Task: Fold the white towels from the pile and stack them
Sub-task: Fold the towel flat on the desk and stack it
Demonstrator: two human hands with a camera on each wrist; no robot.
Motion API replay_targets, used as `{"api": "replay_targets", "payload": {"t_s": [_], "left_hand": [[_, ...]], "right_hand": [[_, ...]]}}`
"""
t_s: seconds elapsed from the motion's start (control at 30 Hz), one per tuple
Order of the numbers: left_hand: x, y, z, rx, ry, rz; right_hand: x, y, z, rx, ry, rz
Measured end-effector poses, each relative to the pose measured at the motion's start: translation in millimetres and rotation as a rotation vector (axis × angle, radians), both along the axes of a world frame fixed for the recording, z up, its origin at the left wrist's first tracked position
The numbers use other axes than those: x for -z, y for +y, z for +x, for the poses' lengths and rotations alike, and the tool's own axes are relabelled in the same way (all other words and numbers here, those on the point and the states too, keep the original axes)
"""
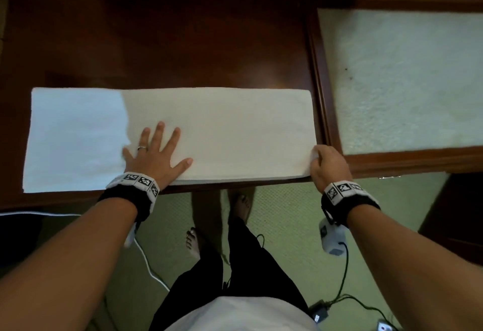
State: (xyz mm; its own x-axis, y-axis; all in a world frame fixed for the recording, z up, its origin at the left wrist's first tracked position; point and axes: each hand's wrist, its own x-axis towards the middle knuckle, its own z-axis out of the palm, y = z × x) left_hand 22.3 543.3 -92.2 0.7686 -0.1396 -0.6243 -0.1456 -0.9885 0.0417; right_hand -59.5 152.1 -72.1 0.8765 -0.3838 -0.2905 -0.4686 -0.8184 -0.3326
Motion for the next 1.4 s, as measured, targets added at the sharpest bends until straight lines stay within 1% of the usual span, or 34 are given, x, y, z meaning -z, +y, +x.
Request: {"api": "replay_targets", "payload": {"t_s": [0.07,0.1,0.17,0.23,0.33,0.4,0.5,0.57,0.7,0.77,0.87,0.9,1.03,1.1,1.17,1.23,1.3,1.33,1.4], "left_hand": [[-2,2,0,-0.001,0.023,0.003],[-3,3,-1,0.001,0.031,0.004],[-3,8,0,0.006,0.042,0.008],[-4,14,2,0.009,0.05,0.015],[-6,22,6,-0.005,0.06,0.022],[-6,24,8,-0.014,0.06,0.018],[-7,23,11,-0.038,0.037,-0.002],[-10,22,14,-0.062,0.0,-0.03],[-23,15,28,-0.124,-0.072,-0.085],[-29,11,37,-0.143,-0.102,-0.072],[-34,5,47,-0.187,-0.103,-0.06],[-35,4,51,-0.194,-0.107,-0.054],[-41,6,64,-0.181,-0.135,-0.032],[-42,8,69,-0.162,-0.137,-0.024],[-40,10,74,-0.16,-0.134,-0.038],[-39,14,82,-0.152,-0.14,-0.048],[-39,18,89,-0.103,-0.129,-0.04],[-40,20,92,-0.064,-0.117,-0.027],[-42,27,95,0.008,-0.081,-0.027]], "right_hand": [[-8,5,19,0.197,0.076,0.066],[-9,7,28,0.252,0.131,0.081],[-6,9,41,0.292,0.228,0.113],[0,12,50,0.321,0.285,0.168],[8,13,60,0.406,0.317,0.292],[9,12,69,0.407,0.326,0.357],[7,7,89,0.366,0.344,0.402],[3,3,107,0.315,0.325,0.42],[-26,-3,160,0.224,0.2,0.378],[-46,-2,194,0.139,0.118,0.291],[-74,1,248,-0.053,-0.022,0.046],[-84,1,265,-0.082,-0.07,-0.011],[-122,4,315,-0.054,-0.196,-0.162],[-134,6,326,-0.062,-0.247,-0.215],[-142,11,329,-0.089,-0.294,-0.223],[-147,22,323,-0.152,-0.366,-0.251],[-148,42,310,-0.222,-0.421,-0.284],[-147,55,302,-0.257,-0.426,-0.287],[-143,84,280,-0.305,-0.369,-0.261]]}}
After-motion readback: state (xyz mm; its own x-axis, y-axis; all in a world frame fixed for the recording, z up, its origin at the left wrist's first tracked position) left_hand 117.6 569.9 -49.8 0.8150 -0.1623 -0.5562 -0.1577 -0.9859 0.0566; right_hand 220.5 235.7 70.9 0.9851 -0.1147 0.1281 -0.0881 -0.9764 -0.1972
